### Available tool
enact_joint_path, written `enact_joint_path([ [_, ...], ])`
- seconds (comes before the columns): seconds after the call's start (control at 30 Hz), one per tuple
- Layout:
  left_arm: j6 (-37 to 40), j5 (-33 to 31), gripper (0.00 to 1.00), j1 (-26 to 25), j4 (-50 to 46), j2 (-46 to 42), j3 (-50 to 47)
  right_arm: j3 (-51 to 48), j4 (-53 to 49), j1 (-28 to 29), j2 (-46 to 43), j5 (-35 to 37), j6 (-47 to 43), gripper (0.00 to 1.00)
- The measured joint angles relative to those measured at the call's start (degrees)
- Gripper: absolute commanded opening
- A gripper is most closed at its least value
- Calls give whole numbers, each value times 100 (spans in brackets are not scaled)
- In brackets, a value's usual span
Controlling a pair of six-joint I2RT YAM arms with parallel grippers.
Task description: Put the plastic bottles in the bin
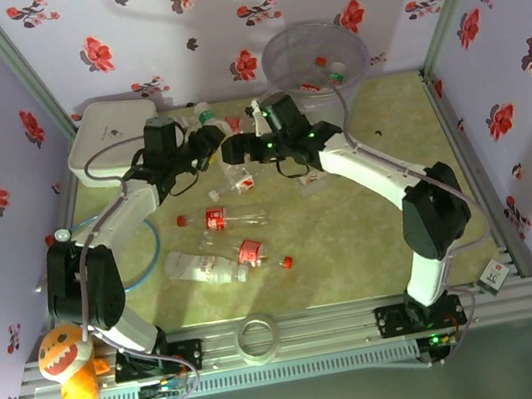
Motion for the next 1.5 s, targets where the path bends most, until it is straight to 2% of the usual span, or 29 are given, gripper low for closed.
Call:
enact_joint_path([
  [0.17, -245, -4, 52, -35, 321, -52, -153, 79, 22, 61, 302, 74, 13, 86],
  [0.37, -422, -120, 52, -72, 531, -149, -328, 79, 129, 107, 352, 127, 13, 75],
  [0.53, -498, -188, 59, -81, 614, -205, -398, 79, 223, 140, 350, 170, 4, 66],
  [0.6, -520, -210, 65, -90, 669, -212, -431, 76, 219, 142, 345, 208, -11, 65],
  [0.77, -656, -177, 97, -107, 817, -297, -529, 76, 225, 118, 343, 387, -9, 64],
  [0.8, -662, -149, 99, -116, 846, -321, -533, 76, 225, 116, 343, 431, -13, 64],
  [1.0, -684, -120, 100, -7, 1010, -590, -570, 76, -55, 52, 131, 713, -267, 62],
  [1.23, -299, -107, 100, 518, 726, -1213, -614, 96, -1060, -107, -1019, 1213, -907, 62],
  [1.37, 94, -153, 100, 588, 424, -1316, -686, 400, -1620, -542, -1624, 1482, -1235, 62],
  [1.5, 461, -243, 100, 588, 44, -1187, -887, 911, -1950, -1178, -1711, 1657, -1580, 62],
])
